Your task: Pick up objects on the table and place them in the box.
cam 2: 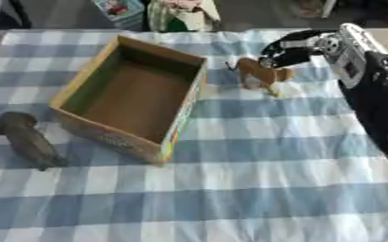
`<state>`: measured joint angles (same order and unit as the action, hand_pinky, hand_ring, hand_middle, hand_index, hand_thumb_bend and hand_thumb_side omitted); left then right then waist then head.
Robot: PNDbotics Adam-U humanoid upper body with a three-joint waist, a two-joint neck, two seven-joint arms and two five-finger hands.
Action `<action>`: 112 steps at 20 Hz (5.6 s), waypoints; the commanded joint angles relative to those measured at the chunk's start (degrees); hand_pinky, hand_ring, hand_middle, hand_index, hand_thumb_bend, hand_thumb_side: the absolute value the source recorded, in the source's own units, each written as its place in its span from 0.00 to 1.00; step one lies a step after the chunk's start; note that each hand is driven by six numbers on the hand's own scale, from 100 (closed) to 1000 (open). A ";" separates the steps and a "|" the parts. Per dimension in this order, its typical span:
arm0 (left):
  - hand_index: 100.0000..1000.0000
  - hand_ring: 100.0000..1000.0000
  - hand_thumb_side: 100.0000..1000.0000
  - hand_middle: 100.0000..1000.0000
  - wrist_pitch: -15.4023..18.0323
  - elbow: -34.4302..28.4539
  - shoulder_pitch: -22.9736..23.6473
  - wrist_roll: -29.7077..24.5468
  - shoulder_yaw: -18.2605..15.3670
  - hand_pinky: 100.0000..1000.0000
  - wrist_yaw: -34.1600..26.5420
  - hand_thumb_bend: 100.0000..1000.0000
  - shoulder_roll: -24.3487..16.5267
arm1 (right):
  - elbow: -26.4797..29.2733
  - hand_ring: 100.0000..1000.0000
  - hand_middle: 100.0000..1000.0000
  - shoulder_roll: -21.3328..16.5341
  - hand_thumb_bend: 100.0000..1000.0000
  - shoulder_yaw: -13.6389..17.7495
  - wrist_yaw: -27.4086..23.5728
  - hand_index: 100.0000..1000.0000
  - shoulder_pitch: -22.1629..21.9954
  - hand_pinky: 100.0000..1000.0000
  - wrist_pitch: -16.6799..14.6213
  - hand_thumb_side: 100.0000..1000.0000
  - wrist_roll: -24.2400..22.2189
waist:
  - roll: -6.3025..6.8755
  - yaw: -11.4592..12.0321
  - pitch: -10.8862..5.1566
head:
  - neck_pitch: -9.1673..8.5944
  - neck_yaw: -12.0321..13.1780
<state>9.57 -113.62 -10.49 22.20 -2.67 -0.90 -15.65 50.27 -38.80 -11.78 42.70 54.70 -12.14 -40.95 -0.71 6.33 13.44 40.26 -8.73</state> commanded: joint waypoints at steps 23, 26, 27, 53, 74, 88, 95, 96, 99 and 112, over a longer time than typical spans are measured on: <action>0.78 0.50 1.00 0.66 -0.37 -0.97 -0.54 -0.47 0.00 0.47 0.16 0.01 -0.48 | -1.08 1.00 0.90 -0.28 0.00 -1.75 2.85 1.00 1.83 0.88 -1.59 1.00 -0.95 | 0.02 0.32 -0.12 | -0.78 -0.51; 0.78 0.50 1.00 0.66 -0.35 -0.97 -0.55 -0.52 0.02 0.47 0.17 0.01 -0.42 | -1.45 1.00 0.90 0.04 0.00 -1.81 3.40 1.00 2.03 0.88 -1.74 0.98 -0.75 | 0.05 0.36 -0.03 | -0.85 -0.57; 0.78 0.50 1.00 0.66 -0.35 -0.97 -0.57 -0.55 0.03 0.47 0.18 0.01 -0.40 | -1.59 1.00 0.90 0.14 0.00 -1.85 3.60 1.00 2.11 0.88 -1.77 0.98 -0.69 | 0.05 0.36 0.00 | -0.88 -0.60; 0.78 0.50 1.00 0.65 -0.70 -0.97 -0.75 -0.92 0.09 0.47 0.07 0.01 -0.15 | -0.80 0.75 0.40 0.98 0.00 -1.72 0.30 0.65 2.45 0.74 2.06 0.14 5.31 | -0.07 0.40 0.26 | -1.22 -0.72; 0.78 0.50 1.00 0.66 -0.84 -0.97 -0.72 -1.07 0.10 0.47 -0.13 0.01 -0.13 | 1.45 0.63 0.23 0.73 0.00 -0.76 -5.12 0.44 1.98 0.65 4.79 0.11 6.61 | -0.14 0.56 0.06 | -1.52 -0.76; 0.78 0.50 1.00 0.66 -0.84 -0.97 -0.62 -1.17 0.10 0.47 -0.72 0.01 -0.45 | 10.27 0.62 0.21 2.52 0.00 0.49 -4.09 0.44 6.63 0.64 5.46 0.12 9.89 | -0.20 0.74 -0.84 | -1.22 -0.82; 0.78 0.50 1.00 0.66 -0.86 -0.97 -0.68 -1.48 0.31 0.47 -1.06 0.01 -0.38 | 12.33 0.62 0.21 6.71 0.00 -1.42 -3.35 0.43 10.70 0.64 4.66 0.12 8.87 | -0.12 1.09 -1.06 | -1.10 -1.14; 0.78 0.50 1.00 0.66 -0.85 -0.97 -0.68 -1.51 0.32 0.47 -1.10 0.01 -0.38 | 12.52 0.62 0.22 7.37 0.00 -1.74 -3.28 0.43 11.14 0.64 4.51 0.12 8.65 | -0.10 1.15 -1.09 | -1.08 -1.18; 0.78 0.50 1.00 0.66 -0.81 -0.97 -0.71 -1.59 0.38 0.47 -1.23 0.01 -0.39 | 12.99 0.62 0.22 9.36 0.00 -2.76 -3.47 0.43 12.12 0.64 3.97 0.12 7.67 | -0.03 1.27 -1.16 | -1.08 -1.32; 0.78 0.50 1.00 0.66 -0.62 -0.97 -1.32 -1.95 0.64 0.47 -1.75 0.01 -0.28 | 11.99 0.62 0.23 17.27 0.00 -6.75 -3.67 0.44 12.76 0.64 3.63 0.11 2.19 | 0.18 1.19 -0.85 | -0.65 -2.37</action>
<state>8.83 -113.62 -11.18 20.44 -1.94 -2.52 -15.10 61.84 -21.23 -18.65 38.93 66.08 -8.46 -38.22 -0.81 7.50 13.48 39.35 -10.82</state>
